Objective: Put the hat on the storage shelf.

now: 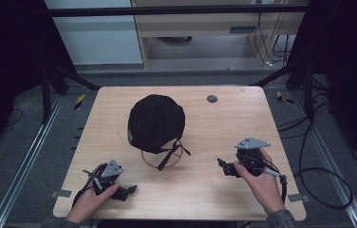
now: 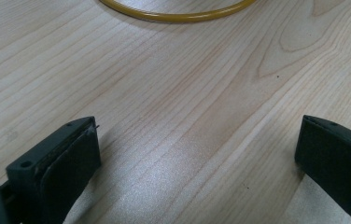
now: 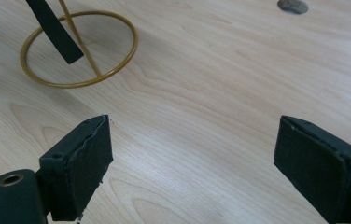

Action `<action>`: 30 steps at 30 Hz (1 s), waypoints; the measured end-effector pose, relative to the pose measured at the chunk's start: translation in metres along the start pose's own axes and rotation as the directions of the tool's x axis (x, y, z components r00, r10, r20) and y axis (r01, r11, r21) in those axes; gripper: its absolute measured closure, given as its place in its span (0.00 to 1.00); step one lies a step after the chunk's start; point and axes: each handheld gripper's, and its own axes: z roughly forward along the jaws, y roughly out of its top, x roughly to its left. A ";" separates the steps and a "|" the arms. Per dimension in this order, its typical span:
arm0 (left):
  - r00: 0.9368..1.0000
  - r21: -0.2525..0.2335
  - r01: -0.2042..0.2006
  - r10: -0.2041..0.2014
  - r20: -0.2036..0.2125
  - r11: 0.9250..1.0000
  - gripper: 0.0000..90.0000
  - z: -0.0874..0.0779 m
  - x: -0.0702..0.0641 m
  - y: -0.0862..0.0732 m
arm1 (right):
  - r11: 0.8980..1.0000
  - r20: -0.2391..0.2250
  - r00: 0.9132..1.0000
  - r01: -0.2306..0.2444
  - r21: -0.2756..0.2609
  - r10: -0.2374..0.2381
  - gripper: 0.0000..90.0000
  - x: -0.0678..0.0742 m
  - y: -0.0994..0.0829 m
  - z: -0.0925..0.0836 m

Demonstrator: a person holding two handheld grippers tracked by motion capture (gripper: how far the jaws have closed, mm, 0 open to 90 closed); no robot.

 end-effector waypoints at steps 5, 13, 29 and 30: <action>1.000 0.000 0.000 0.000 0.000 1.000 0.00 0.000 0.000 0.000 | 0.998 -0.027 0.998 -0.054 0.016 0.054 0.13 0.002 -0.013 0.024; 1.000 0.000 -0.001 0.001 -0.001 1.000 0.00 0.000 0.000 0.000 | 0.993 -0.019 0.996 -0.087 0.074 0.089 0.11 0.006 -0.021 0.058; 1.000 0.000 0.000 0.000 0.000 1.000 0.00 0.000 0.000 0.000 | 0.995 0.063 0.997 -0.041 0.088 0.036 0.03 0.007 -0.041 0.083; 1.000 0.000 0.000 0.000 0.000 1.000 0.00 0.000 0.000 0.000 | 0.995 0.064 0.997 -0.045 0.089 0.040 0.03 0.007 -0.041 0.083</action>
